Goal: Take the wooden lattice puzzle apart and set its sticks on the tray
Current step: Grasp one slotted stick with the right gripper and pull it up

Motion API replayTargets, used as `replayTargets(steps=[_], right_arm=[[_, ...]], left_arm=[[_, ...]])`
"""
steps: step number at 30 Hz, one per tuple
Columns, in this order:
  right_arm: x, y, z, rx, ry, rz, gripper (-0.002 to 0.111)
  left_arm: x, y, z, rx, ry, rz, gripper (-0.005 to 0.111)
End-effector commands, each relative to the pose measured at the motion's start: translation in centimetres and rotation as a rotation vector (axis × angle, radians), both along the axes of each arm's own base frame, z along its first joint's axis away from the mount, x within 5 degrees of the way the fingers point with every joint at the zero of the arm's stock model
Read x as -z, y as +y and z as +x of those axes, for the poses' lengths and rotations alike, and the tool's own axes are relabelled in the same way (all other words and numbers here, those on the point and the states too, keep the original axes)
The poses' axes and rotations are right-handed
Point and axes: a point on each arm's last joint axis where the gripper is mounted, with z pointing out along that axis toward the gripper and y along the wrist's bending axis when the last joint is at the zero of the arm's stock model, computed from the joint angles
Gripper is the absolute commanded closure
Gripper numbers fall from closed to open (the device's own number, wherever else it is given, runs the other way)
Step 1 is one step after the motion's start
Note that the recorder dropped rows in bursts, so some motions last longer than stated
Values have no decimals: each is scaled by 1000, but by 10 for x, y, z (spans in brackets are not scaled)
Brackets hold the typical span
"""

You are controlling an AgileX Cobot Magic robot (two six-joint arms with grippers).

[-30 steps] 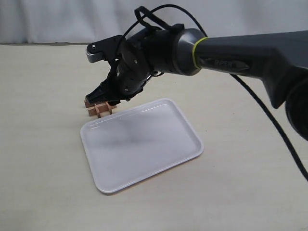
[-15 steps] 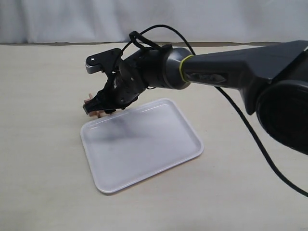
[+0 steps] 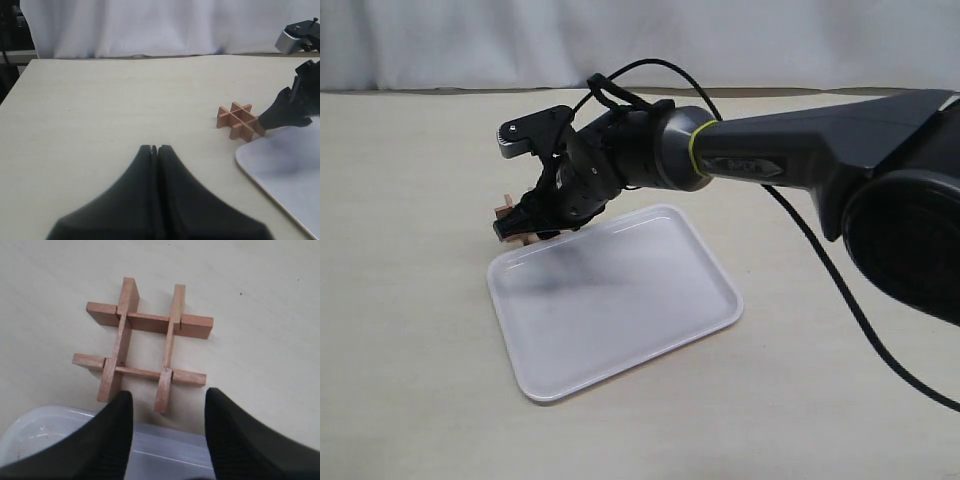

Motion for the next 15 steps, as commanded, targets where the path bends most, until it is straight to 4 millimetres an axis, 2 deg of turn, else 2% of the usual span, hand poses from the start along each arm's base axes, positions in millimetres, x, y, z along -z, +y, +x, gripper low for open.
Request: replayTargets(steps=[1,6,15], right_arm=[[4,1,1,-1,-5,6,64],[4,2,2,-2,-19,13,64],[15,4,5,-6,-36,24,64]], left_arm=[[0,0,0,0,-6,-1,107],[0,0,0,0,-6,-1,107],[0,0,0,0,-6,-1,107]])
